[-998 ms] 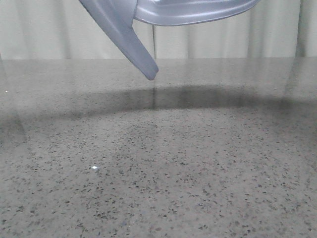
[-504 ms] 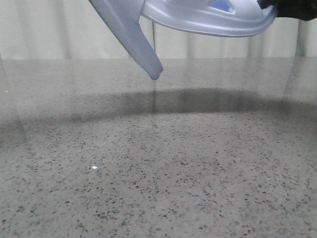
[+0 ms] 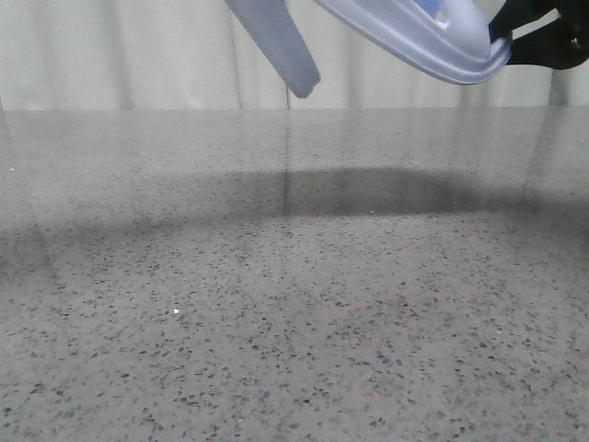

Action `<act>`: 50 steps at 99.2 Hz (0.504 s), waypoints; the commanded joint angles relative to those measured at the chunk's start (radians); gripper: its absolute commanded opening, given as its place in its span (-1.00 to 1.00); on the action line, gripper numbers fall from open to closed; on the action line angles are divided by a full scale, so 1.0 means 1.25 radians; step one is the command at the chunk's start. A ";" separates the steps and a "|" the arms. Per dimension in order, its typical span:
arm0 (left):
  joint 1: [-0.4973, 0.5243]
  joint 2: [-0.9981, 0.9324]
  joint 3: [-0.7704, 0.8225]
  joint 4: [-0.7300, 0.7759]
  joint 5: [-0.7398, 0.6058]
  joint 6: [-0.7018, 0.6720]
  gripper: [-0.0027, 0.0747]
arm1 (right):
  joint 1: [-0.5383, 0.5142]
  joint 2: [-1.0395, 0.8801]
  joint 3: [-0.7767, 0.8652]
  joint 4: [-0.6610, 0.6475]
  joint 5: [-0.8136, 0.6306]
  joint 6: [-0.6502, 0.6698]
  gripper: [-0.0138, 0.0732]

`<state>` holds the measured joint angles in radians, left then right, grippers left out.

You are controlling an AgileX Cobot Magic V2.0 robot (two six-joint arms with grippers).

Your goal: Insert blue slippers together front up

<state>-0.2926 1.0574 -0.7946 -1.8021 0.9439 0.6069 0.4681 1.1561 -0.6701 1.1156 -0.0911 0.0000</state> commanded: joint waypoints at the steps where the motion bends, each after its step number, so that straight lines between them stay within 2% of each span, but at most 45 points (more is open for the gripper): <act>1: -0.020 -0.008 -0.022 -0.047 0.120 -0.025 -0.86 | 0.012 -0.017 -0.034 0.007 0.018 0.004 -0.93; 34: -0.020 -0.008 -0.022 -0.047 0.127 -0.023 -0.86 | 0.093 -0.019 -0.063 -0.017 -0.030 0.000 -0.93; 50: -0.020 -0.008 -0.022 -0.047 0.129 -0.023 -0.86 | 0.100 -0.019 -0.065 -0.056 -0.048 0.000 -0.93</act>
<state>-0.2926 1.0461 -0.8056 -1.8430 1.0064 0.6093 0.5684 1.1582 -0.6883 1.1021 -0.1487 0.0000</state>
